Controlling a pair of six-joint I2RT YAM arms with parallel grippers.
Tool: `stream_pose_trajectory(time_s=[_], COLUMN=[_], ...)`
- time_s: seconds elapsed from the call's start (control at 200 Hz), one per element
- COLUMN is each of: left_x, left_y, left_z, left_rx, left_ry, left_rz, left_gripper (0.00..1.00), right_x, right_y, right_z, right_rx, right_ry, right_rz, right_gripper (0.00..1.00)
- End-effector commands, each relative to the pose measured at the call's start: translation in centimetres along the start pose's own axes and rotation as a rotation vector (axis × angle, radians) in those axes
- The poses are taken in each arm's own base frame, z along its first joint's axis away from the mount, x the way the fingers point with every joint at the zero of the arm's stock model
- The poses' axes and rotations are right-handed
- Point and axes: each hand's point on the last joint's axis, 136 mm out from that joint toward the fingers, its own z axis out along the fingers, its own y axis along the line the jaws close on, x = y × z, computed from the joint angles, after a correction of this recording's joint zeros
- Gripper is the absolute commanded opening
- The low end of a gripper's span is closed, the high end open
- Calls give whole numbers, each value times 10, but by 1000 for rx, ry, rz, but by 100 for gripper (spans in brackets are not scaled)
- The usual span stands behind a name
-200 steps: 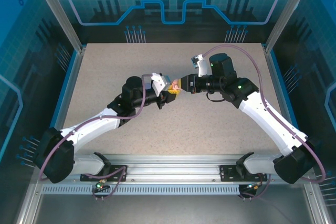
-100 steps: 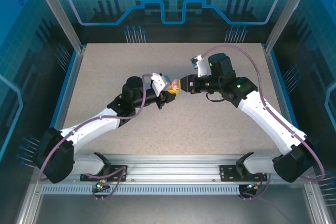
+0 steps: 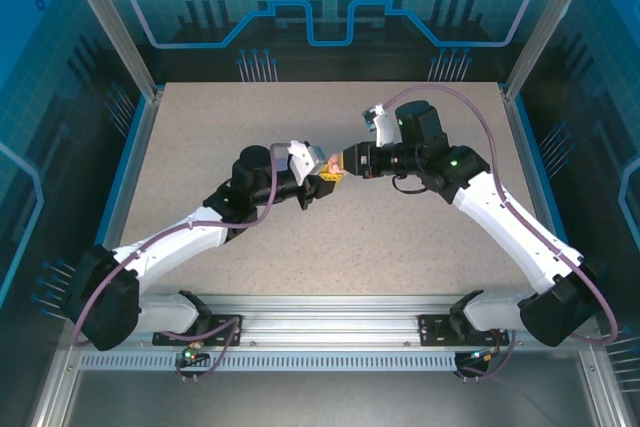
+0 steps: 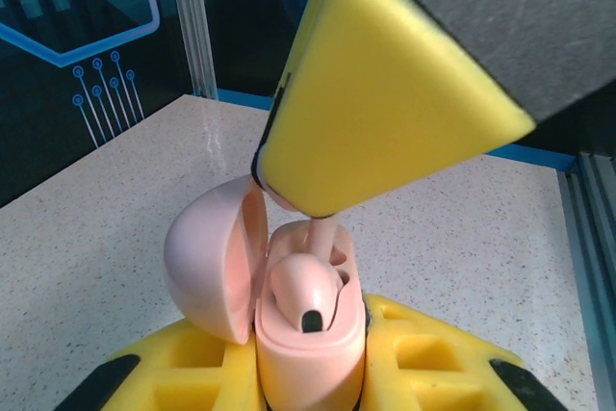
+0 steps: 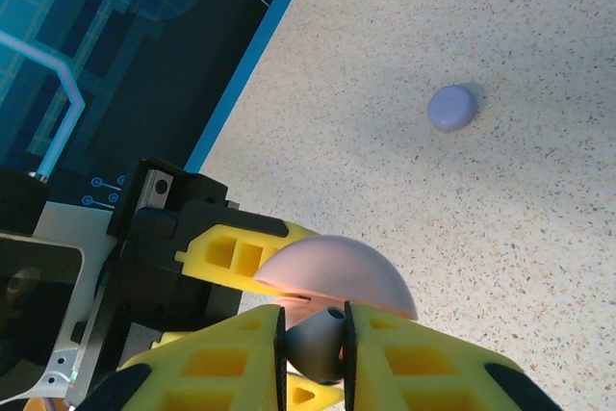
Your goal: Insert wireless bluetooth earbuds into charging case
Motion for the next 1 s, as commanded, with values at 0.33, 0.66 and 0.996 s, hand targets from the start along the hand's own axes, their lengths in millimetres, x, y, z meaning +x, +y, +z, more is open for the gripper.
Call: stream_pose_trajectory(time_s=[0.33, 0.66, 0.996], left_x=[-41, -40, -34], left_y=[-3, 3, 7], left_z=[-4, 0, -2], left_rx=[4, -21, -53], left_ry=[-94, -92, -75], left_rz=[54, 53, 77], left_gripper=[6, 6, 6], right_x=[4, 7, 4], right_y=[4, 0, 7], right_z=[3, 8, 2], right_rx=[11, 24, 3], right_ry=[32, 44, 27], right_rz=[0, 44, 62], right_gripper=[23, 21, 19])
